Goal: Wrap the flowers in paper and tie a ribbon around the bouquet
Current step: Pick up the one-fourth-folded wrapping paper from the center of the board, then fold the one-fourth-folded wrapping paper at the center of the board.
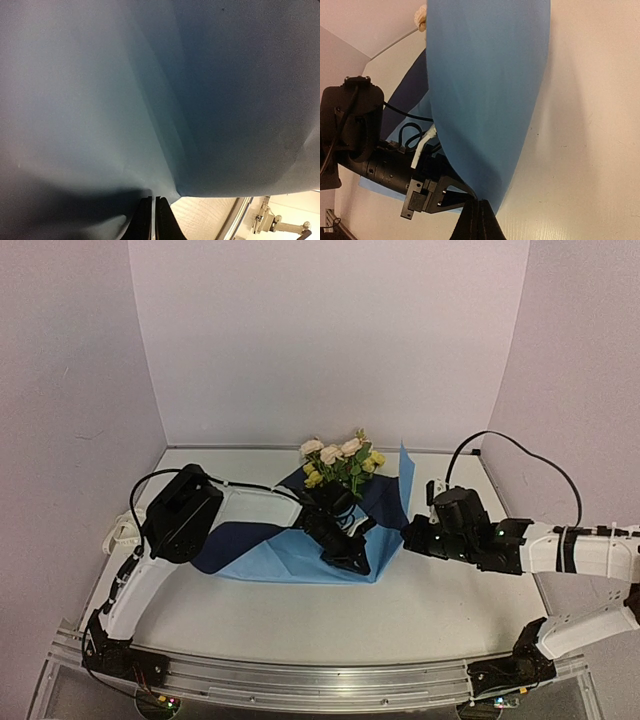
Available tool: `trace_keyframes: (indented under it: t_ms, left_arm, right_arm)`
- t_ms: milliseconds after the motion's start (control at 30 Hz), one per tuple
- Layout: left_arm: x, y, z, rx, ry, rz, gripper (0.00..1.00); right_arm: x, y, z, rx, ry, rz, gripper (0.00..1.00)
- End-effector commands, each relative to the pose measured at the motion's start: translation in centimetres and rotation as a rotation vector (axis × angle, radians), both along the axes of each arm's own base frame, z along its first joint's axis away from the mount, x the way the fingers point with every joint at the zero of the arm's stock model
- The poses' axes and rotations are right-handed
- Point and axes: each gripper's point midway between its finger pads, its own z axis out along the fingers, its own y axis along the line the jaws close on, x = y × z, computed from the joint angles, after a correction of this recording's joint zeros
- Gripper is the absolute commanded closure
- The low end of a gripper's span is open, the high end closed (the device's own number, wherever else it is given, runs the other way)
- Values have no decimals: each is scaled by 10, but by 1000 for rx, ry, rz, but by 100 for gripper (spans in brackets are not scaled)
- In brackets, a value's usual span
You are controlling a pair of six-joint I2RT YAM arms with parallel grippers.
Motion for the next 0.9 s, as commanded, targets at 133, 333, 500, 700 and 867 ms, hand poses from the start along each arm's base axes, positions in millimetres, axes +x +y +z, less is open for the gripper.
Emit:
trace_keyframes:
  t_ms: [133,333,500,700,867]
  left_arm:
    - [26,51,99,-179,-19,92,95]
    - [30,142,72,-35,3,215,95]
    - [4,170,48,31,38,169,96]
    - [6,177,5,128,59,167,99]
    - [19,173,-6,141,57,220,100]
  right_arm:
    - [3,14,11,-61,5,85,100]
    - [7,17,13,-95,13,92,100]
    - [11,23,17,-106,19,107,100]
    - [14,34,18,-105,39,135,100]
    - [18,58,15,-67,73,195,100]
